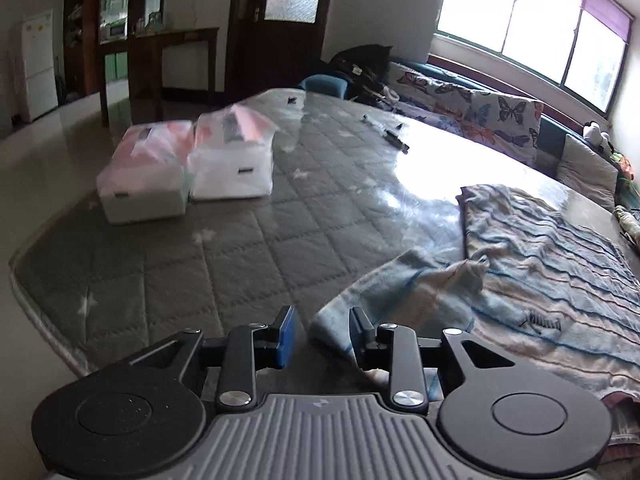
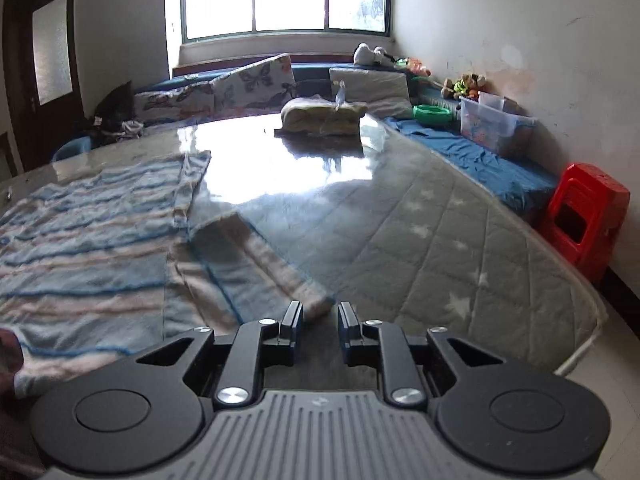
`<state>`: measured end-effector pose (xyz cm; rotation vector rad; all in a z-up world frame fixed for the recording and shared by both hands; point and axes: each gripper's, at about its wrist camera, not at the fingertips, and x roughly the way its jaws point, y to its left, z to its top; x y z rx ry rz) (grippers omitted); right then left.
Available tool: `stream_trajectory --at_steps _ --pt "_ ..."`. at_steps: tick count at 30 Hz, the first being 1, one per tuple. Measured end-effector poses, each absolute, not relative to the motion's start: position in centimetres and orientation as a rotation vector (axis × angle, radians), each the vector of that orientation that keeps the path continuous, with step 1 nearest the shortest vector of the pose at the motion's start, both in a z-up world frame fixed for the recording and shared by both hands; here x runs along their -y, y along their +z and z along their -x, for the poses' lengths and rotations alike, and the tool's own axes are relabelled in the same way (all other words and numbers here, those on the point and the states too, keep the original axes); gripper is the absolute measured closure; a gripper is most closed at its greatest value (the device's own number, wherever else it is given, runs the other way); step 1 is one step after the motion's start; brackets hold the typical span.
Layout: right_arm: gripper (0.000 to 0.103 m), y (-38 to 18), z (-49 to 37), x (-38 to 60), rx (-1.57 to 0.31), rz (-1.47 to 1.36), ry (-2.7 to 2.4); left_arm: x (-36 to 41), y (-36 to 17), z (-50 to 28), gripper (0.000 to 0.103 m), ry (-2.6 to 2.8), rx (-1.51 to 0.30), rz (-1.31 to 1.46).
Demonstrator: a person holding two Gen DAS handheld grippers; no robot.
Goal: Fold towel
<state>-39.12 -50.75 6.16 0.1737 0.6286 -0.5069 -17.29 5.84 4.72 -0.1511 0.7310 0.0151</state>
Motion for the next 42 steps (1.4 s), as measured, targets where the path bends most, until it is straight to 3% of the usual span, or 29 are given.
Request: stream_trajectory --at_steps 13,18,26,38,40,42 --pt "0.081 5.1 30.5 47.4 -0.669 -0.12 -0.27 3.0 5.3 11.5 0.068 -0.181 -0.735 0.051" --pt "0.07 4.0 29.1 48.4 -0.689 -0.133 -0.272 5.6 5.1 7.9 0.062 -0.21 -0.754 0.04" --pt "0.07 3.8 29.0 49.4 -0.665 -0.157 -0.282 9.4 4.4 0.6 0.053 -0.21 -0.746 -0.004" --pt "0.068 3.5 28.7 49.6 -0.656 -0.153 -0.286 11.7 1.1 -8.3 0.053 -0.208 -0.755 -0.037" --pt "0.068 3.5 28.7 49.6 -0.652 -0.154 -0.29 12.0 0.9 -8.5 0.054 -0.225 -0.746 -0.039" --pt "0.067 3.4 28.7 49.6 -0.648 -0.156 -0.293 12.2 0.8 -8.4 0.079 -0.256 -0.737 -0.029"
